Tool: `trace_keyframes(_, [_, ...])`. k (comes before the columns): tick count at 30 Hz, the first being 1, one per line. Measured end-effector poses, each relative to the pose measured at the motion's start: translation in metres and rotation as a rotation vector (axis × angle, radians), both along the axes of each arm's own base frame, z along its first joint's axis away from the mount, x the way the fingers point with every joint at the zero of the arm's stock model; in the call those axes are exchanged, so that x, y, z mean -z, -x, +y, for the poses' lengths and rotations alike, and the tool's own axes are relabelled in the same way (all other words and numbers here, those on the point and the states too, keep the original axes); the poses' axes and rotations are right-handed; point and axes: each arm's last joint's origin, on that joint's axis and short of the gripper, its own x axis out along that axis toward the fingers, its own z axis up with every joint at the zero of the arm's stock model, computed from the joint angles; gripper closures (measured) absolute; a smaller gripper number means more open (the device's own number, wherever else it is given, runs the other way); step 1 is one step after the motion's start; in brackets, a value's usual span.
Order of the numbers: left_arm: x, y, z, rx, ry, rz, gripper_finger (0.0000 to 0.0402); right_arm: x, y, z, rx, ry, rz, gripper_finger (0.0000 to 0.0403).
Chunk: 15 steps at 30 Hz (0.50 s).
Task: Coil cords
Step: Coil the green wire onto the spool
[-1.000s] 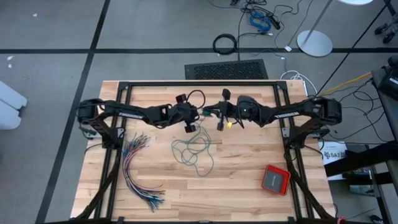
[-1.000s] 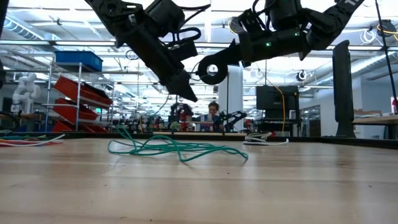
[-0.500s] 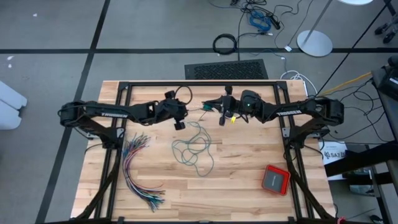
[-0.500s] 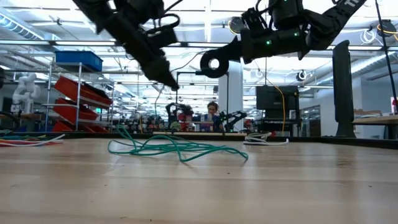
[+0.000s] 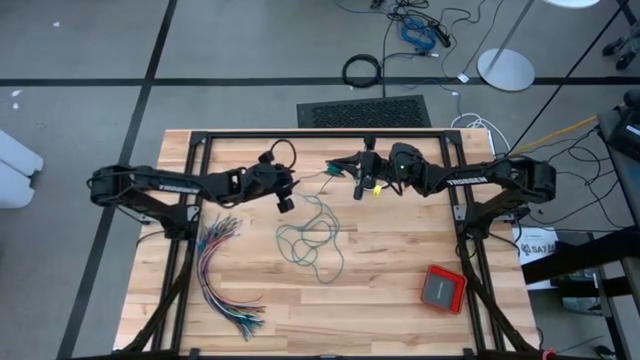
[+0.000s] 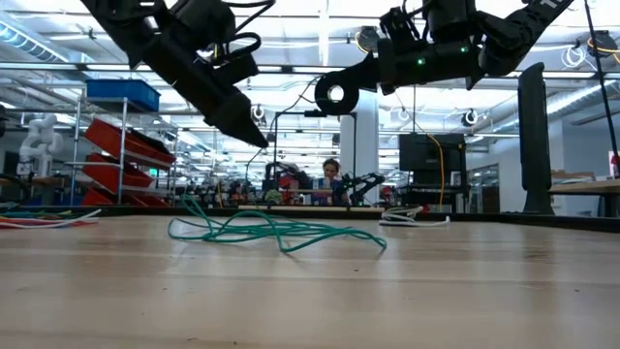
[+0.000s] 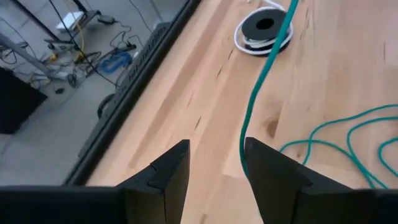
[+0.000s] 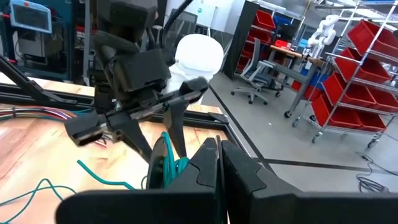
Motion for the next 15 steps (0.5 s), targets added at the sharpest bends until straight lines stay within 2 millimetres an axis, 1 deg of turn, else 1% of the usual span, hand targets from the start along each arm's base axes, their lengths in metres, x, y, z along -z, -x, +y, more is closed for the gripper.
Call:
trace_keyframes(4, [0.01, 0.004, -0.002, 0.006, 0.045, -0.077, 0.0239, 0.0, 0.0, -0.001, 0.006, 0.003, -0.004, 0.0403])
trace_keyframes(8, [0.021, 0.01, -0.003, -0.017, 0.081, -0.099, 0.0239, 0.0, 0.0, -0.001, 0.008, 0.003, -0.004, 0.0403])
trace_keyframes(12, [0.027, 0.011, -0.005, 0.0, 0.147, -0.129, 0.0239, -0.001, 0.0, -0.001, 0.008, 0.004, -0.006, 0.0403])
trace_keyframes(15, [0.03, 0.01, -0.006, -0.001, 0.163, -0.121, 0.0239, -0.002, 0.0, -0.001, 0.013, 0.007, -0.016, 0.0403])
